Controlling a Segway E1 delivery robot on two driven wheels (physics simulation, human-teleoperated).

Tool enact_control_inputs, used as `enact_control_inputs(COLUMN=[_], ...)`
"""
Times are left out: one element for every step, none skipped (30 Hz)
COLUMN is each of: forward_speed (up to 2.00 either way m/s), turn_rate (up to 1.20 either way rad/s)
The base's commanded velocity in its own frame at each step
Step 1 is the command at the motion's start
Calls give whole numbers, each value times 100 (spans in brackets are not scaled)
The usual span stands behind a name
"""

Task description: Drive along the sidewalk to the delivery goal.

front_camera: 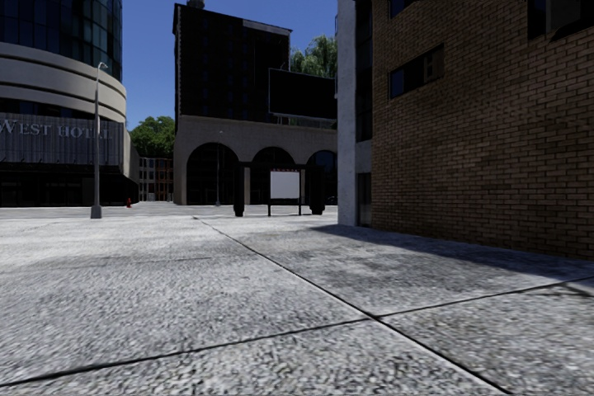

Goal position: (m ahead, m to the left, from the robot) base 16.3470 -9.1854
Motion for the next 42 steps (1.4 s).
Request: enact_control_inputs(forward_speed=[200, 200, 200, 200, 200, 200, 200, 200, 200, 200, 200, 200, 200, 200, 200, 200, 200, 200, 200, 200, 200, 200, 200, 200, 200, 200, 200, 200, 200, 200, 200, 200, 200, 200, 200, 200, 200, 200, 200, 200, 200, 200], turn_rate=[0, 0, 0, 0, 0, 0, 0, 0, 0, 0, 0, 0, 0, 0, 0, 0, 0, 0, 0, 0, 0, 0, 0, 0, 0, 0, 0, 0, 0, 0, 0, 0, 0, 0, 0, 0, 0, 0, 0, 0, 0, 0])
